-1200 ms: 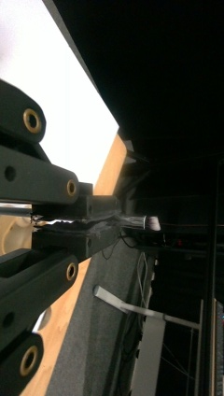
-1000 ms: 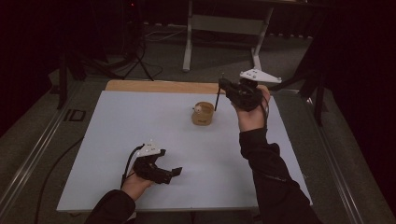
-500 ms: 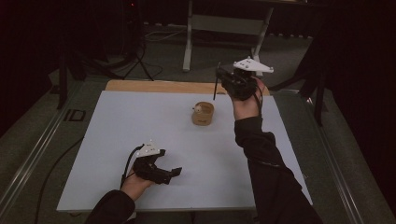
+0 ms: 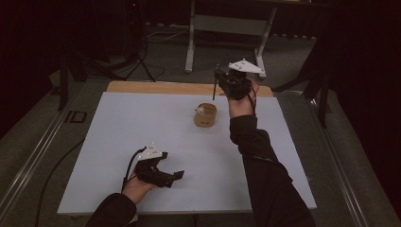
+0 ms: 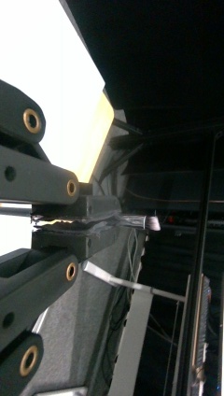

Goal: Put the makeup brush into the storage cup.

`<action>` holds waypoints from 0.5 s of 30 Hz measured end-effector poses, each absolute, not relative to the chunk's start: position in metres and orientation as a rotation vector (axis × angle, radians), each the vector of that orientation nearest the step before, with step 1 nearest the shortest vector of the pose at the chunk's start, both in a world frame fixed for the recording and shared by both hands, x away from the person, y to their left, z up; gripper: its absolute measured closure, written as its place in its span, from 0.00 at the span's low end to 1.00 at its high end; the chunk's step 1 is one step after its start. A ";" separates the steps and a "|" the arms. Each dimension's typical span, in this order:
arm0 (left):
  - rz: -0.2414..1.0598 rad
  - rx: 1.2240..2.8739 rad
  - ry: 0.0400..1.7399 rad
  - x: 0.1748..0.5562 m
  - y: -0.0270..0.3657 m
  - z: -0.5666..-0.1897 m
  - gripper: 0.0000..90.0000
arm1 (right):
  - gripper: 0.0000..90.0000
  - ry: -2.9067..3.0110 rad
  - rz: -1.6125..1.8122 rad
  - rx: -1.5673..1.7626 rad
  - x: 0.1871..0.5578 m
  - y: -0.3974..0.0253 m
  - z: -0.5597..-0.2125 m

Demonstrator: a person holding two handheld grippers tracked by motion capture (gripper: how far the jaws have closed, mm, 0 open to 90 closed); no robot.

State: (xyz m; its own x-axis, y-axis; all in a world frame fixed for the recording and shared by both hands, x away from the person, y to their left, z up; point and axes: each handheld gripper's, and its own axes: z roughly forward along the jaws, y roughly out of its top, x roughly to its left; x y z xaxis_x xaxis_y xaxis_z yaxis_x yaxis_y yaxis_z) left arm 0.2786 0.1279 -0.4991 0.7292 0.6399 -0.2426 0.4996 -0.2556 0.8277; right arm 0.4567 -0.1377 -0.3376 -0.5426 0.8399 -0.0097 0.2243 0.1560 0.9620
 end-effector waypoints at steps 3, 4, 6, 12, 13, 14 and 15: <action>0.170 1.913 0.881 0.278 0.128 -0.500 0.02 | 0.96 1.874 1.413 1.046 0.462 -0.136 -0.349; 0.170 1.914 0.880 0.278 0.128 -0.500 0.02 | 0.95 1.879 1.407 1.054 0.464 -0.135 -0.352; 0.168 1.917 0.879 0.278 0.127 -0.501 0.02 | 0.96 1.888 1.393 1.061 0.466 -0.133 -0.357; 0.165 1.915 0.876 0.278 0.128 -0.502 0.02 | 0.95 1.907 1.358 1.091 0.472 -0.128 -0.373; 0.168 1.917 0.878 0.278 0.128 -0.503 0.02 | 0.96 1.910 1.351 1.096 0.473 -0.127 -0.375; 0.167 1.915 0.876 0.278 0.129 -0.503 0.02 | 0.95 1.911 1.344 1.104 0.474 -0.127 -0.378; 0.167 1.915 0.876 0.278 0.129 -0.503 0.02 | 0.96 1.911 1.344 1.110 0.475 -0.127 -0.380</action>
